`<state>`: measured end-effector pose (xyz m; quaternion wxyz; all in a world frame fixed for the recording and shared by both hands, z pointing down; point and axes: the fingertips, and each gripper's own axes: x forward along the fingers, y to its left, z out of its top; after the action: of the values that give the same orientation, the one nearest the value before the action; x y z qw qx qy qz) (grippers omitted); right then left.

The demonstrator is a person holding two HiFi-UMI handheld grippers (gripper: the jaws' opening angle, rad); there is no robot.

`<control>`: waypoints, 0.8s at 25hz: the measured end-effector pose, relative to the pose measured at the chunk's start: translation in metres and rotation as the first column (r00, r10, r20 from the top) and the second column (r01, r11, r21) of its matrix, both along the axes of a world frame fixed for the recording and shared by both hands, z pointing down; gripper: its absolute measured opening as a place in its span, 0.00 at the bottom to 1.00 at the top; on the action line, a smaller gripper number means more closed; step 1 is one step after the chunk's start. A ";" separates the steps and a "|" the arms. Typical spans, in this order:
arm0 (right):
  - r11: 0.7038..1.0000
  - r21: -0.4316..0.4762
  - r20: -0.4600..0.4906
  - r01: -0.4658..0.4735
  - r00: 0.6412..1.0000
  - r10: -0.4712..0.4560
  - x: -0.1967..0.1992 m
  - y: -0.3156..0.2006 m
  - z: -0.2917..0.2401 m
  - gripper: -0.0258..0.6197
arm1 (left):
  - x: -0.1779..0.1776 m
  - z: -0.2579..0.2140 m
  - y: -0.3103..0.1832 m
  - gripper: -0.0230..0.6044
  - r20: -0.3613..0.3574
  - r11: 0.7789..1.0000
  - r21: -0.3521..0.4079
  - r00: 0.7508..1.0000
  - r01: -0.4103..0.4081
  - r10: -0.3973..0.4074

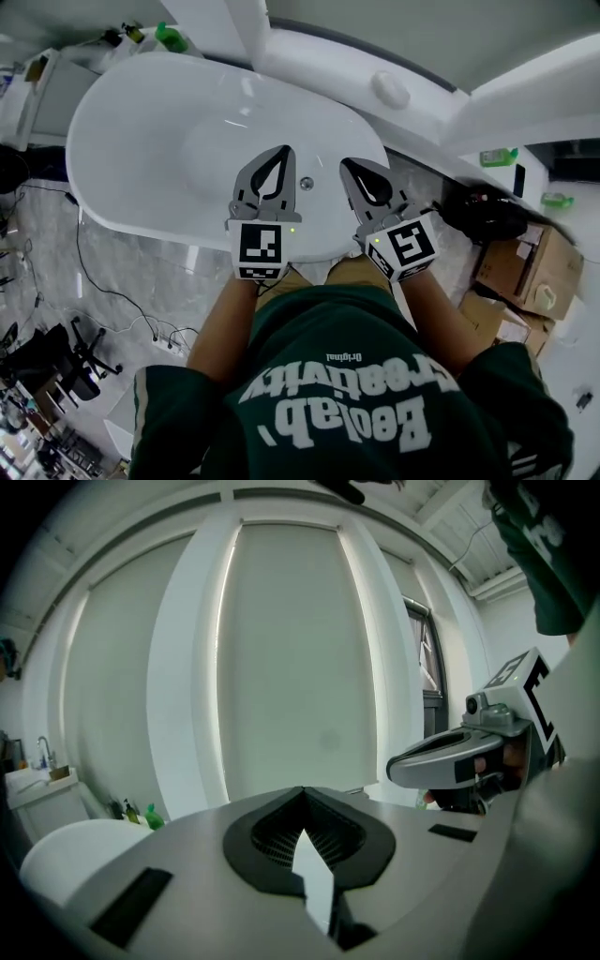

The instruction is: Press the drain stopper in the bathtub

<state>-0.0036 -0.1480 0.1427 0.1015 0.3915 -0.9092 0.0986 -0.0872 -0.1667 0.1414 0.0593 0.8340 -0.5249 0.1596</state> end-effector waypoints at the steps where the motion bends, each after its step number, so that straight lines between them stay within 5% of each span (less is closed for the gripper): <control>1: 1.000 0.020 0.004 0.005 1.000 -0.005 -0.001 0.003 -0.009 0.06 | 0.002 -0.010 0.004 0.05 -0.004 1.000 0.020 1.000 -0.006 0.006; 15: 0.979 0.204 0.079 -0.012 0.997 -0.004 0.017 0.024 -0.090 0.06 | 0.019 -0.115 0.035 0.05 -0.034 0.966 0.257 0.999 -0.028 0.038; 20: 0.974 0.224 0.056 -0.019 0.998 0.007 0.015 0.027 -0.088 0.06 | 0.014 -0.115 0.040 0.05 -0.041 0.965 0.263 0.999 -0.012 0.024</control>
<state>0.0111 -0.1207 0.0543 0.0307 0.4035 -0.9144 0.0066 -0.0735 -0.1271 0.0268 -0.0415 0.8425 -0.5324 0.0711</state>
